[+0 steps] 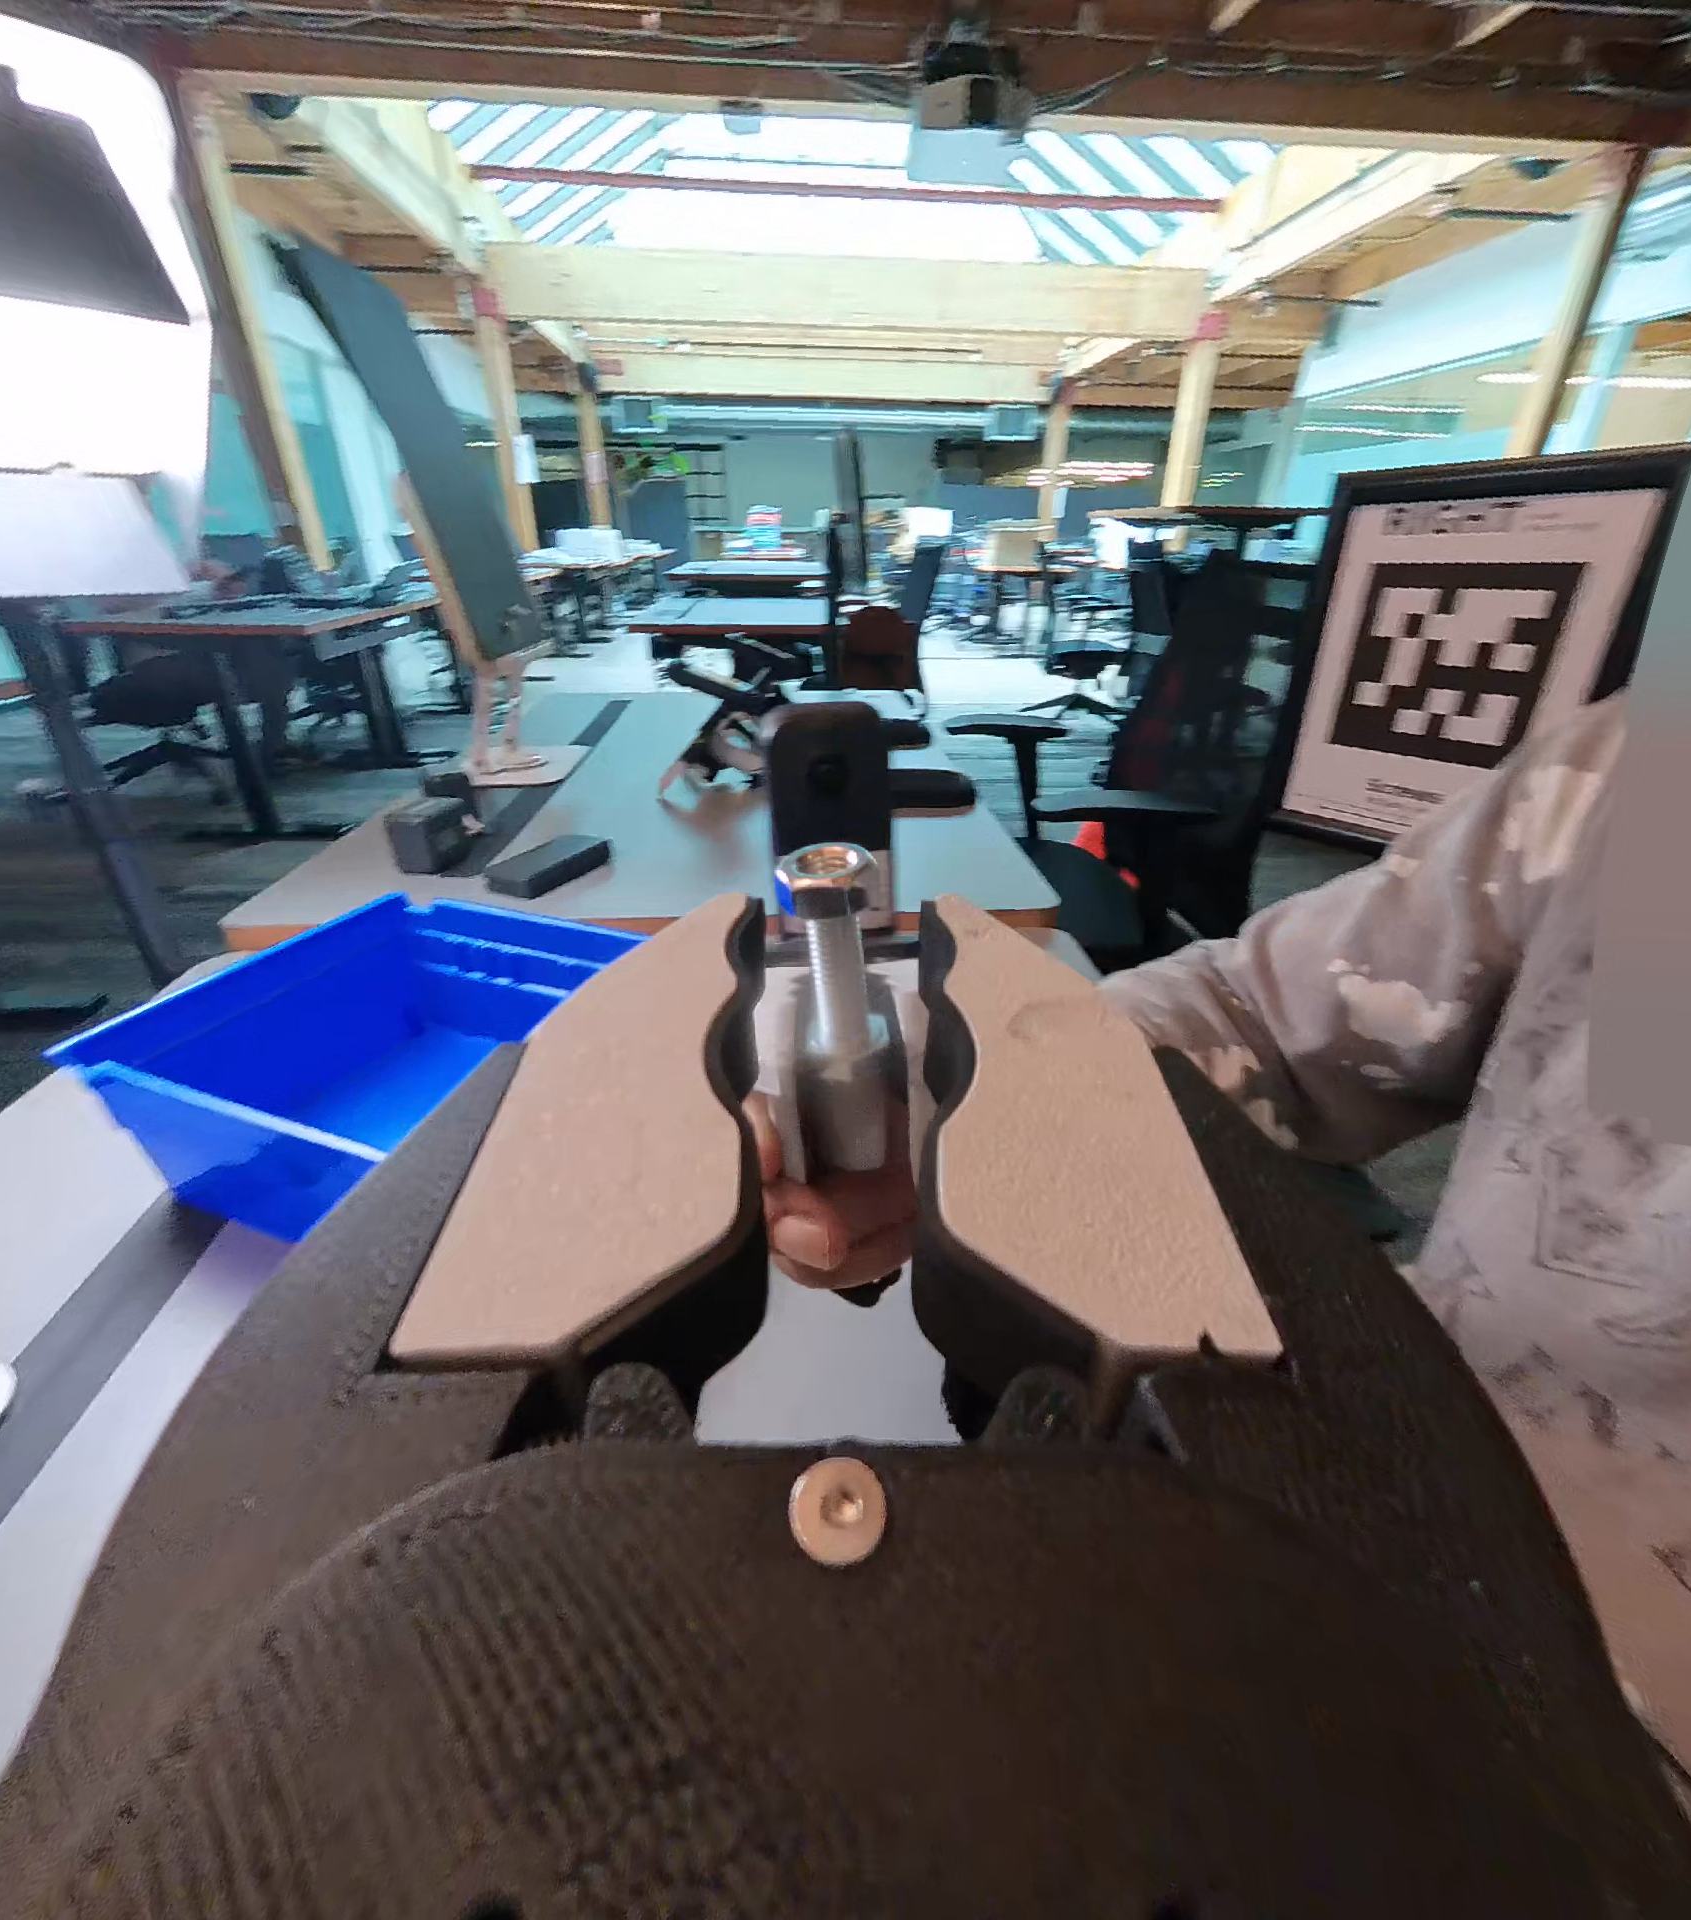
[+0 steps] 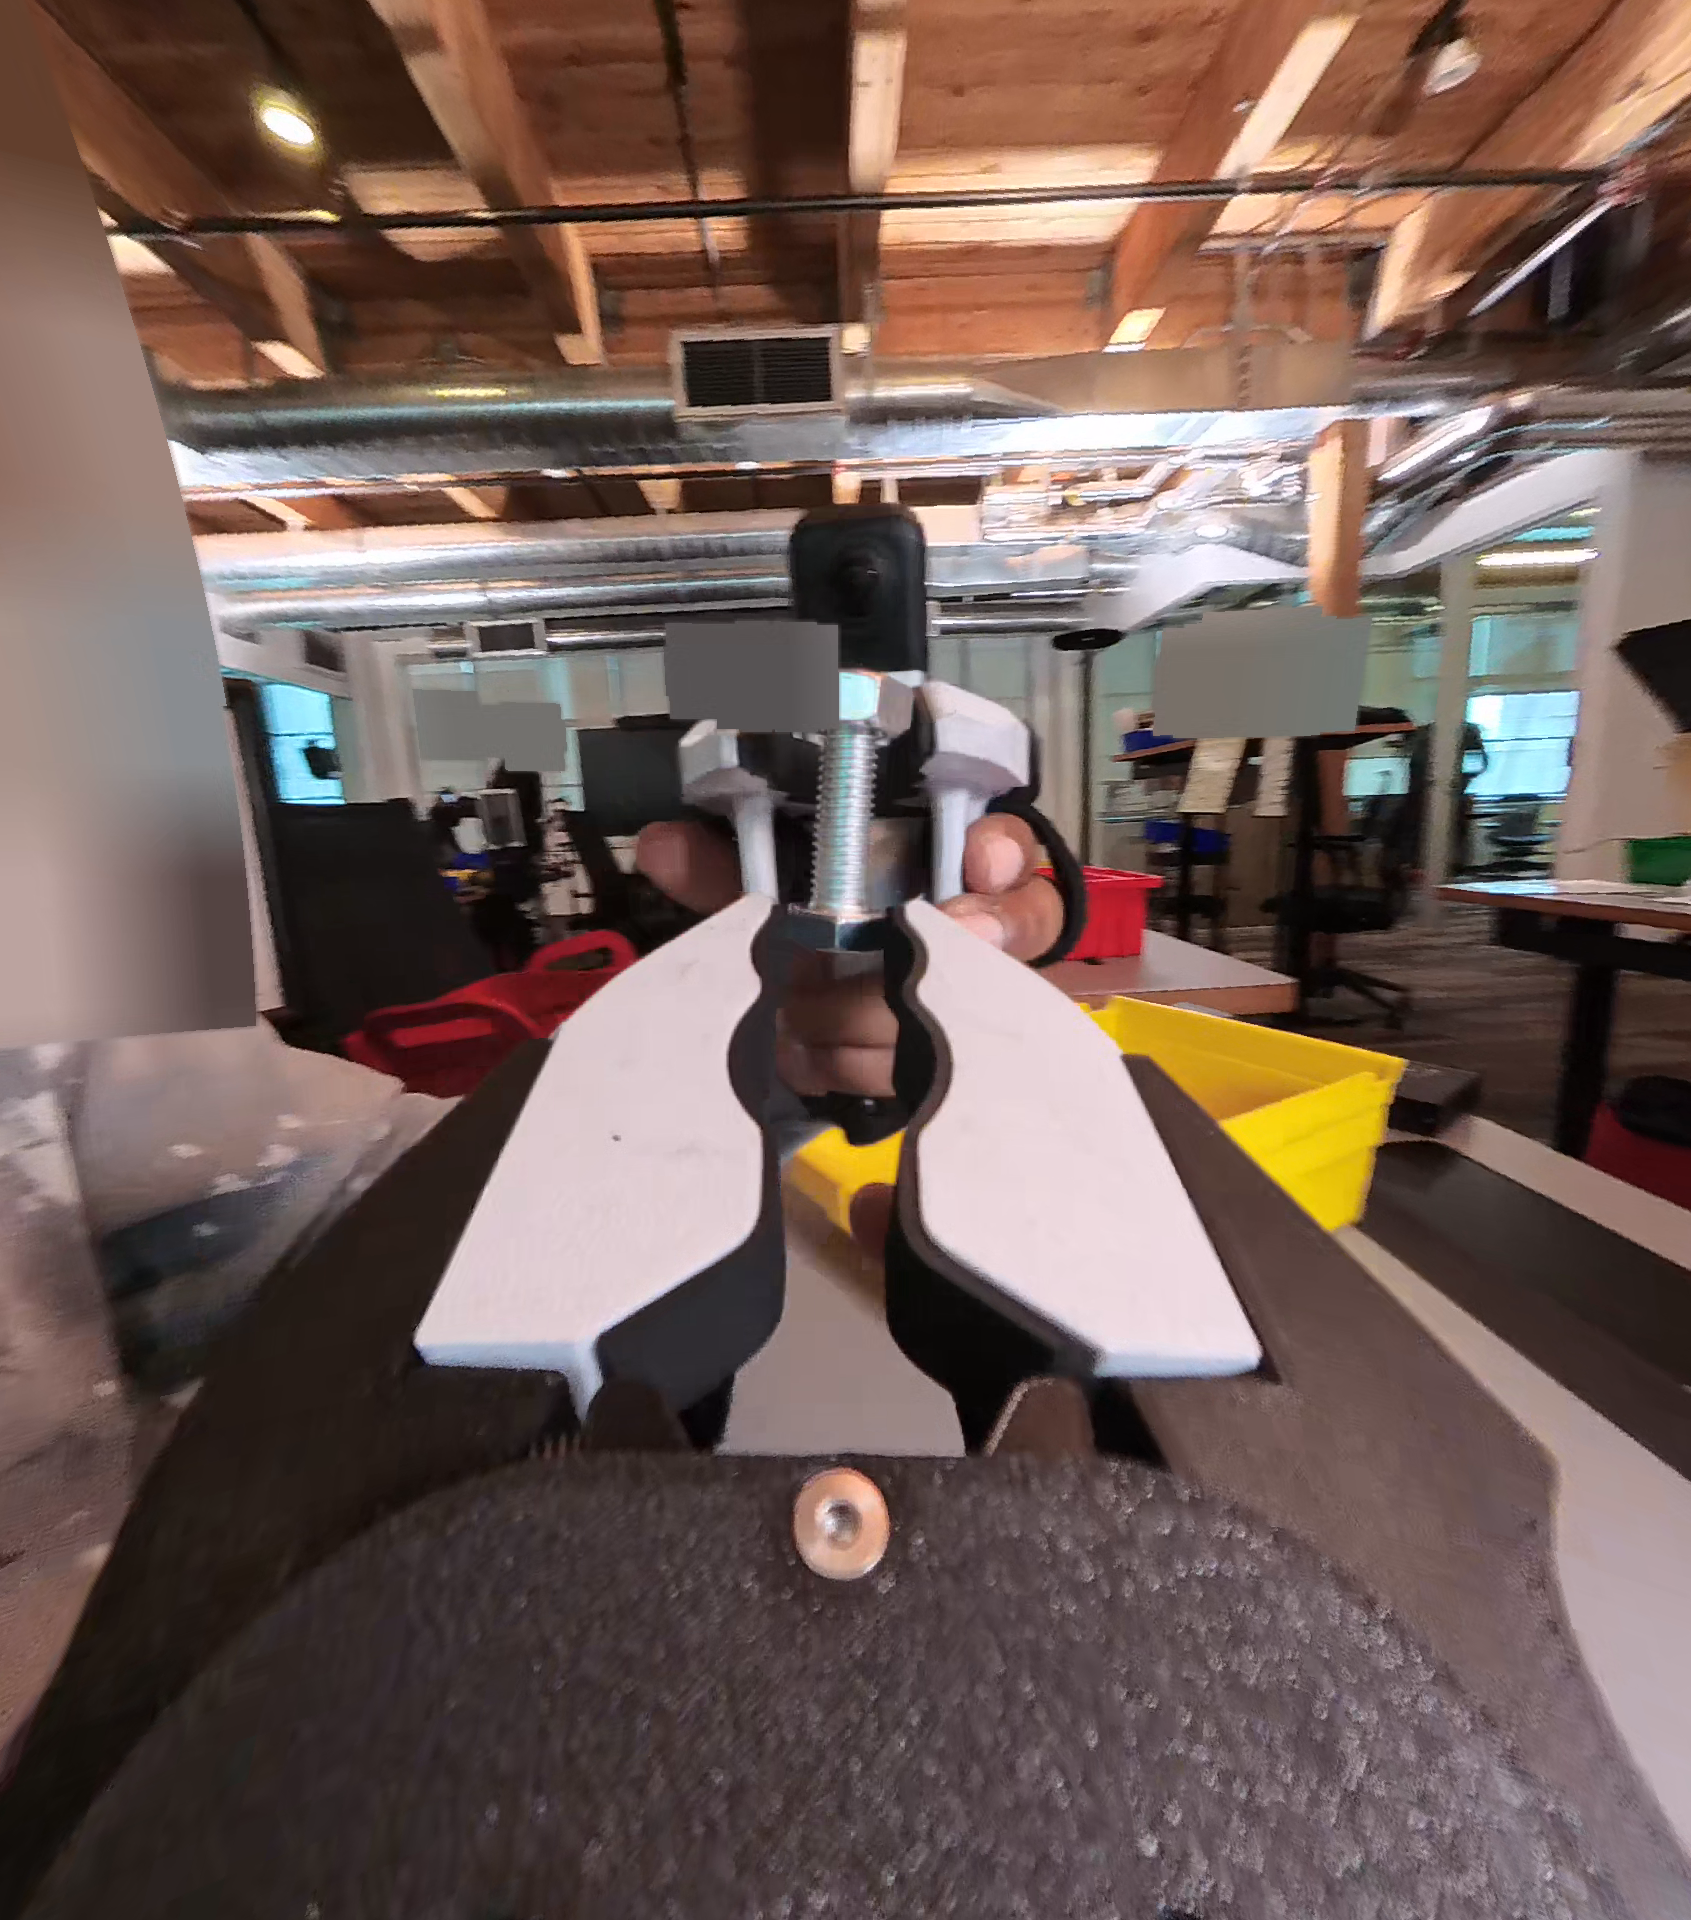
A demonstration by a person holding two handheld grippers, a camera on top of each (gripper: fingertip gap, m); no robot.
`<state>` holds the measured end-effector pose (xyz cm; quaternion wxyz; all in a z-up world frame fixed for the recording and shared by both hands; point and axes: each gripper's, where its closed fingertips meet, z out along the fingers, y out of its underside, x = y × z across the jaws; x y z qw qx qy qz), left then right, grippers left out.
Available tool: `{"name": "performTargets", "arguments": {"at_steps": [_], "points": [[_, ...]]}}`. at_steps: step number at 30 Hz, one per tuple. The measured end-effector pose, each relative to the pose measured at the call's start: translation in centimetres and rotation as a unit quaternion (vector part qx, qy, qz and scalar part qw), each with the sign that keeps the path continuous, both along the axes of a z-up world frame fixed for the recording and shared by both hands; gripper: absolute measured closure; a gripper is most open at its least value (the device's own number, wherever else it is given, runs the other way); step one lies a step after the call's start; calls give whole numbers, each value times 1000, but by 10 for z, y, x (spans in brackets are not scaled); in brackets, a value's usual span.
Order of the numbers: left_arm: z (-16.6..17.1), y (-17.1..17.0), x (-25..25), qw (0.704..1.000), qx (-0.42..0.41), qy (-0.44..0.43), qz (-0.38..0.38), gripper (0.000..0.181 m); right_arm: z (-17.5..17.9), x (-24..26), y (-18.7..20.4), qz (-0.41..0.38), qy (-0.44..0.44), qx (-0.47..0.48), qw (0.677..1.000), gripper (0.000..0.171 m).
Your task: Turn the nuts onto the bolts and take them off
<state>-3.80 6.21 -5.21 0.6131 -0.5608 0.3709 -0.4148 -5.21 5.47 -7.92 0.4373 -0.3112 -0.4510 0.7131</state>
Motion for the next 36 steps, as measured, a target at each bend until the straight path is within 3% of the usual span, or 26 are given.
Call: {"name": "performTargets", "arguments": {"at_steps": [5, 16, 19, 25, 36], "points": [[-2, 18, -3, 998, -17, -1, 65, 157, -7, -7, 17, -92, -13, 24, 995, 153], [-9, 33, -9, 987, 0, 57, 151, 163, -17, -14, 34, -182, -53, 62, 980, 153], [-9, 33, -8, 989, -5, 46, 140, 163, -16, -14, 35, -197, -46, 62, 977, 153], [-6, 25, -6, 995, -9, 25, 98, 163, -12, -12, 28, -167, -34, 53, 984, 153], [-1, -5, 0, 1000, -3, 21, -10, 160, -5, -2, -8, -2, -3, 26, 1000, 153]]}}
